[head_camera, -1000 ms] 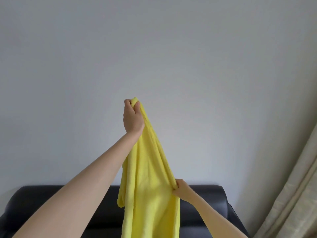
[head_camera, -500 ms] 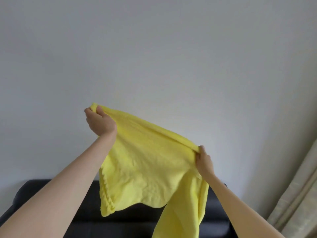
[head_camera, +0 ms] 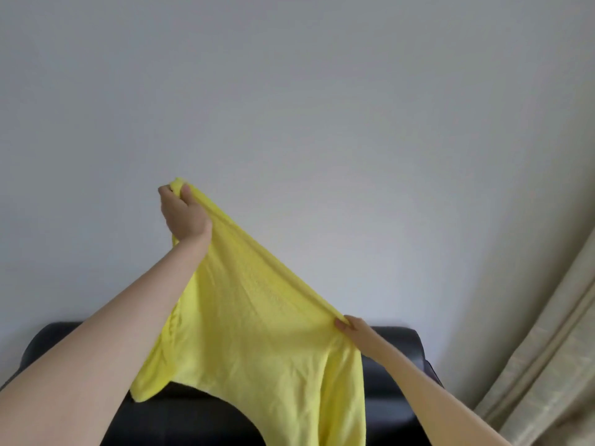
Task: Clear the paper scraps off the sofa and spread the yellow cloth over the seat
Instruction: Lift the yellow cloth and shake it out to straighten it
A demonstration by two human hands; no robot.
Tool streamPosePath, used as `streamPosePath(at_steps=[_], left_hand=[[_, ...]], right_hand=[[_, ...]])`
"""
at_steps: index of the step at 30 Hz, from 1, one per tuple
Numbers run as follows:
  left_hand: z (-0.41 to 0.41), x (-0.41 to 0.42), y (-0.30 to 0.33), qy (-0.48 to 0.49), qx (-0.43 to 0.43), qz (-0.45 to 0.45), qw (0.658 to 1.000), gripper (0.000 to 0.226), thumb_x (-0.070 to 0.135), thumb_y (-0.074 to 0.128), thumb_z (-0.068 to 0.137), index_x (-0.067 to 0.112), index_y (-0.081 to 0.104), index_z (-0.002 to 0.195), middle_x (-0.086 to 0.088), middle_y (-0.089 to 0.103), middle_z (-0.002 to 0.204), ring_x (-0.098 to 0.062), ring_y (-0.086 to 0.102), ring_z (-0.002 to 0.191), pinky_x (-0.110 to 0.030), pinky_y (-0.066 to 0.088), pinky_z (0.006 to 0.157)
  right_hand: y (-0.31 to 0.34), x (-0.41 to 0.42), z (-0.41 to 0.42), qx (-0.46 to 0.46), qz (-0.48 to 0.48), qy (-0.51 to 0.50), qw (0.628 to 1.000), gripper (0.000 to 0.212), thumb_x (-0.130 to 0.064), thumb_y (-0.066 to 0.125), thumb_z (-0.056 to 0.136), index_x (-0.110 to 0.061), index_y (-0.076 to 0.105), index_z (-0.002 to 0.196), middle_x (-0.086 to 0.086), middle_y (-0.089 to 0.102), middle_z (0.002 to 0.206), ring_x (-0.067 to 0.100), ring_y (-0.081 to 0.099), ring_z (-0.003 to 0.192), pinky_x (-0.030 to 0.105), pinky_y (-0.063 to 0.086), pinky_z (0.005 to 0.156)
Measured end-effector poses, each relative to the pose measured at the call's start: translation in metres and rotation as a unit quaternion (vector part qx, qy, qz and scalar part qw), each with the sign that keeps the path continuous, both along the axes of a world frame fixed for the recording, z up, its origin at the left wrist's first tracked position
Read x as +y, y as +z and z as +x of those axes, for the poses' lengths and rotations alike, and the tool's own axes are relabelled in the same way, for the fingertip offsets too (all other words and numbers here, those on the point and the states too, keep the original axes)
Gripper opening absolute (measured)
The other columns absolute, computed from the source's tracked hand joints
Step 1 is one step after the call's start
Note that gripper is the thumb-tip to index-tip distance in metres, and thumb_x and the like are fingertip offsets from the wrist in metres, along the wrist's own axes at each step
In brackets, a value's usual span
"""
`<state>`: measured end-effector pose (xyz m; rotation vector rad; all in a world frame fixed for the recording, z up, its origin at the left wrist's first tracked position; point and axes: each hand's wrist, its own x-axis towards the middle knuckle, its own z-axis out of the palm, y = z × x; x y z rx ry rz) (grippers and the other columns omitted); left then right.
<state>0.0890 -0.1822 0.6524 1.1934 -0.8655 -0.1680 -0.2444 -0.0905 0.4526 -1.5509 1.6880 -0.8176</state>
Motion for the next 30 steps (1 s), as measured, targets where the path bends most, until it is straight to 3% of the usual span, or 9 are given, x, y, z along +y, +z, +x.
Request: streamPosePath(at_steps=[3,6,11,14,17,21,26,30], left_hand=[[-0.017,0.004,0.0,-0.032,-0.072,-0.012,0.997,0.026,0.022,0.042,0.099,-0.002,0.049,0.107,-0.021,0.059,0.108,-0.036,0.055,0.101,-0.04,0.038,0.082],[-0.036,0.008,-0.001,-0.055,-0.147,-0.021,0.987,0.025,0.022,0.045,0.098,-0.001,0.05,0.104,-0.021,0.06,0.102,-0.036,0.055,0.098,-0.042,0.038,0.08],[-0.058,0.014,-0.004,-0.065,-0.183,-0.041,0.98,0.022,0.023,0.045,0.098,0.002,0.049,0.1,-0.012,0.058,0.093,-0.032,0.052,0.093,-0.036,0.034,0.075],[-0.057,0.018,-0.002,-0.057,-0.17,-0.042,0.983,0.023,0.024,0.045,0.098,0.002,0.049,0.102,-0.013,0.059,0.096,-0.032,0.053,0.095,-0.039,0.037,0.08],[-0.042,0.016,0.001,-0.004,-0.134,-0.028,0.991,0.029,0.024,0.044,0.097,-0.002,0.051,0.109,-0.02,0.06,0.108,-0.036,0.054,0.104,-0.042,0.038,0.089],[-0.021,0.008,0.003,0.026,-0.096,-0.011,0.995,0.03,0.023,0.042,0.097,-0.002,0.05,0.109,-0.021,0.06,0.11,-0.037,0.054,0.105,-0.042,0.038,0.087],[-0.032,0.01,-0.002,0.008,-0.088,-0.002,0.996,0.027,0.023,0.041,0.098,-0.001,0.05,0.109,-0.018,0.061,0.11,-0.036,0.055,0.104,-0.042,0.04,0.088],[-0.043,0.011,-0.002,0.001,-0.091,-0.002,0.996,0.026,0.021,0.041,0.098,-0.001,0.05,0.109,-0.017,0.061,0.109,-0.036,0.054,0.104,-0.041,0.039,0.087]], right_hand=[[-0.039,0.012,0.023,0.04,0.031,0.045,0.998,0.033,-0.024,0.052,0.098,0.006,0.057,0.11,0.012,0.061,0.102,0.017,0.056,0.089,0.033,0.045,0.078],[-0.063,0.021,0.039,0.093,0.077,0.09,0.989,0.033,-0.032,0.058,0.091,-0.007,0.054,0.113,0.007,0.06,0.114,0.018,0.058,0.098,0.033,0.046,0.088],[-0.072,0.027,0.046,0.063,0.104,0.13,0.984,0.055,-0.028,0.07,0.076,-0.021,0.052,0.128,-0.002,0.06,0.123,0.017,0.058,0.113,0.036,0.047,0.1],[-0.065,0.021,0.036,0.021,0.063,0.076,0.995,0.038,-0.021,0.072,0.08,-0.011,0.063,0.116,0.003,0.068,0.112,0.018,0.065,0.101,0.037,0.052,0.093],[-0.047,0.016,0.015,-0.013,0.001,-0.012,1.0,0.023,-0.019,0.076,0.079,-0.005,0.06,0.086,0.003,0.059,0.083,0.015,0.055,0.075,0.029,0.045,0.066],[-0.034,0.016,-0.007,-0.02,0.004,0.009,1.0,0.026,-0.02,0.075,0.079,-0.011,0.051,0.076,0.001,0.048,0.072,0.014,0.044,0.067,0.023,0.036,0.062],[-0.051,0.021,-0.01,-0.053,-0.02,-0.054,0.997,0.024,-0.02,0.081,0.072,-0.01,0.06,0.071,-0.001,0.055,0.067,0.014,0.049,0.062,0.023,0.039,0.061],[-0.063,0.022,-0.008,-0.024,-0.037,-0.099,0.994,0.043,-0.028,0.081,0.071,-0.014,0.041,0.063,-0.004,0.039,0.058,0.013,0.035,0.056,0.023,0.028,0.053]])
